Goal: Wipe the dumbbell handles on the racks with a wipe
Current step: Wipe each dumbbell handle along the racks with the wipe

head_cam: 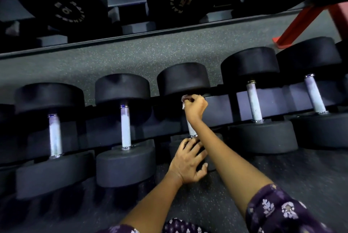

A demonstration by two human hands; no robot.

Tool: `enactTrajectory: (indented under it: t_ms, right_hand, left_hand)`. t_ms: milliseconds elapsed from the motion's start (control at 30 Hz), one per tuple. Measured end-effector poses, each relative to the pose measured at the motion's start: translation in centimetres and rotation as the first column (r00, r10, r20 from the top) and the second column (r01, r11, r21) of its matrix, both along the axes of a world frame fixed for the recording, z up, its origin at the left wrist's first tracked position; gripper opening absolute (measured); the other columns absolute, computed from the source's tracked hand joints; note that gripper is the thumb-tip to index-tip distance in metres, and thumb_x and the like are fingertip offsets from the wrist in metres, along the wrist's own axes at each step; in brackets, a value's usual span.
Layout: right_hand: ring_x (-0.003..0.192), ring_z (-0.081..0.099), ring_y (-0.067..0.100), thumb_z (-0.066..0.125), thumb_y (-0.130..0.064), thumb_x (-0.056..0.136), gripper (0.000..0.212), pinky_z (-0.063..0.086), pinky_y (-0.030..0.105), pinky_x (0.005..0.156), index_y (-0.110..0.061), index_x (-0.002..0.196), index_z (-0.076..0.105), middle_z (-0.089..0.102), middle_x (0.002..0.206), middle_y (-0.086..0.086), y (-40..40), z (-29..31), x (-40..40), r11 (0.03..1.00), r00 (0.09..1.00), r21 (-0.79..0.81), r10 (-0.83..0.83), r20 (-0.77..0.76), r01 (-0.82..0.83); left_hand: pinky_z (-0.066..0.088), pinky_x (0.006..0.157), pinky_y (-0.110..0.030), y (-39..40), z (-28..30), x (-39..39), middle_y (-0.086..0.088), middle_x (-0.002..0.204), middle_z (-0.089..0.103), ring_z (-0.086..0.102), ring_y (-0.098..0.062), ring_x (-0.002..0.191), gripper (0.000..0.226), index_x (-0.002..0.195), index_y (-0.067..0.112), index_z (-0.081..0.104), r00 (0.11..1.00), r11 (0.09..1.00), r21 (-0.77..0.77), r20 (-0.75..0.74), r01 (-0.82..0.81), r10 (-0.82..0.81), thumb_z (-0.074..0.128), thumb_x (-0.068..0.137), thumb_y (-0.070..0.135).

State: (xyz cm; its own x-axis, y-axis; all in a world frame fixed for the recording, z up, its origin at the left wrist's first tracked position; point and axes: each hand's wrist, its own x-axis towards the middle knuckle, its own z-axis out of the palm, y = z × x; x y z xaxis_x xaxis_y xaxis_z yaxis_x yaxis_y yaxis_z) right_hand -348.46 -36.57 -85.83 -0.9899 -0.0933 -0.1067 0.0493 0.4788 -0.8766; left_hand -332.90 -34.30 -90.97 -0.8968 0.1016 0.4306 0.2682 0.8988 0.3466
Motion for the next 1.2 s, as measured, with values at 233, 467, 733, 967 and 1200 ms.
enactTrajectory:
  t_ms: [233,467,733,967,1200]
  right_hand:
    - [0.037,0.048,-0.011,0.053,0.016,0.08,0.019,0.031,0.0,0.041,0.013,0.091,0.068,0.064,0.084,0.019,-0.5,1.5,-0.2,0.933,0.946,-0.229,-0.224,0.234,0.277]
    - [0.055,0.054,0.002,0.07,-0.009,0.08,0.019,0.036,0.005,0.04,0.004,0.094,0.072,0.061,0.063,-0.002,2.0,-0.4,-2.4,0.985,0.942,-0.119,-0.078,0.326,0.122]
    - [0.069,0.058,0.012,0.074,-0.007,0.072,0.005,0.037,0.012,0.045,-0.003,0.075,0.074,0.069,0.075,0.014,4.6,-0.4,-2.3,0.921,0.935,0.249,0.233,0.268,-0.301]
    - [0.064,0.054,-0.008,0.072,-0.003,0.072,0.004,0.036,0.005,0.055,-0.001,0.075,0.074,0.072,0.081,0.015,6.5,-0.9,-1.9,0.855,0.891,0.265,0.394,0.226,-0.446]
    - [0.07,0.057,0.01,0.072,0.0,0.071,0.004,0.035,0.003,0.053,0.002,0.074,0.073,0.071,0.079,0.018,5.5,-0.4,-2.5,0.887,0.914,0.219,0.397,0.087,-0.406]
  left_hand:
    - [0.034,0.098,-0.045,-0.2,0.0,-0.1,-0.014,0.107,0.066,0.048,-0.032,0.108,0.046,0.107,0.008,0.067,0.999,1.0,-0.023,0.043,0.016,-0.015,0.042,0.083,0.037]
    - [0.032,0.1,-0.041,-0.3,0.3,-0.2,-0.01,0.135,0.055,0.046,-0.029,0.122,0.049,0.127,0.015,0.052,0.999,1.0,0.009,0.036,0.024,-0.025,0.045,0.083,0.035]
    - [0.032,0.101,-0.041,-0.4,0.5,-0.1,-0.01,0.141,0.052,0.046,-0.028,0.125,0.053,0.134,0.017,0.053,0.993,0.999,-0.018,0.112,0.027,-0.025,0.043,0.085,0.037]
    - [0.031,0.102,-0.041,-0.4,0.9,0.0,-0.009,0.141,0.052,0.046,-0.027,0.126,0.053,0.132,0.016,0.056,0.989,1.0,-0.02,0.143,0.023,-0.02,0.042,0.085,0.037]
    - [0.033,0.1,-0.042,-0.3,0.9,-0.1,-0.01,0.14,0.053,0.046,-0.028,0.125,0.054,0.135,0.018,0.048,0.99,0.999,-0.041,0.138,0.014,-0.008,0.042,0.085,0.037]
